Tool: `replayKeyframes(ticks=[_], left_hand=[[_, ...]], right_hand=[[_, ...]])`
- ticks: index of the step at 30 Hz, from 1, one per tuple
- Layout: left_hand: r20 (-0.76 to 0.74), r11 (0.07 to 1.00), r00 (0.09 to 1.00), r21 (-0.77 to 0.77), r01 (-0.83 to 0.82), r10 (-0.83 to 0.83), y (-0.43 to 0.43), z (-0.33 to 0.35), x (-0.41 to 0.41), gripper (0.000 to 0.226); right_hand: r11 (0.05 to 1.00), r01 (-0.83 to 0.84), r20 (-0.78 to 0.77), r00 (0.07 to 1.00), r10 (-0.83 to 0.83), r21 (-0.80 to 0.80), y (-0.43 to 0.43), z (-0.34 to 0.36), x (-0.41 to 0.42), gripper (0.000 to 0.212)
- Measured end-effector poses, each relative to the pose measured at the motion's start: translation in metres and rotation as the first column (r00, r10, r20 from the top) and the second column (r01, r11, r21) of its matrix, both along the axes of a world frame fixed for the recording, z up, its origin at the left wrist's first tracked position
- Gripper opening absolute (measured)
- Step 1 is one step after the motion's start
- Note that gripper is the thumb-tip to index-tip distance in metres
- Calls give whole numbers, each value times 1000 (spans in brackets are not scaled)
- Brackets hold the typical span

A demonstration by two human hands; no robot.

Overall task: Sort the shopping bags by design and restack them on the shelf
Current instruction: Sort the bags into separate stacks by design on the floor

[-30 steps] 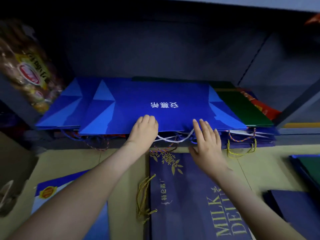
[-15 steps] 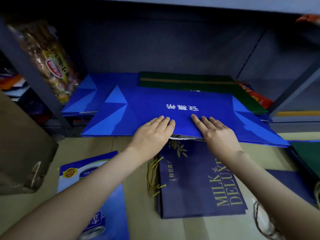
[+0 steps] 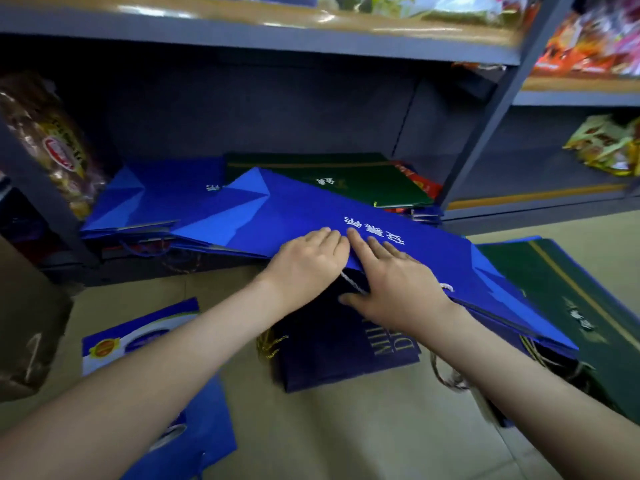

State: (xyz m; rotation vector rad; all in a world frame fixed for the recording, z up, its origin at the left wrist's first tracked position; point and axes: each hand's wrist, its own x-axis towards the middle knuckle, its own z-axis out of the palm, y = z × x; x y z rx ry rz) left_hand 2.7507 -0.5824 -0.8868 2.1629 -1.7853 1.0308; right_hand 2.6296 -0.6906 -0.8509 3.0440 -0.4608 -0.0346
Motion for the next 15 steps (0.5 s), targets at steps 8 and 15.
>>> replayKeyframes(ticks=[8,15], left_hand=[[82,987,984,8,158,-159,-68,-7,-32,29],[140,970,961,73,230,-238,-121,-9,-48,35]], right_hand=[[916,143,40,990,-138,-376,-55,-14,-26,76],[830,289,-96,922,-376,-477,-134,-15,-72,59]])
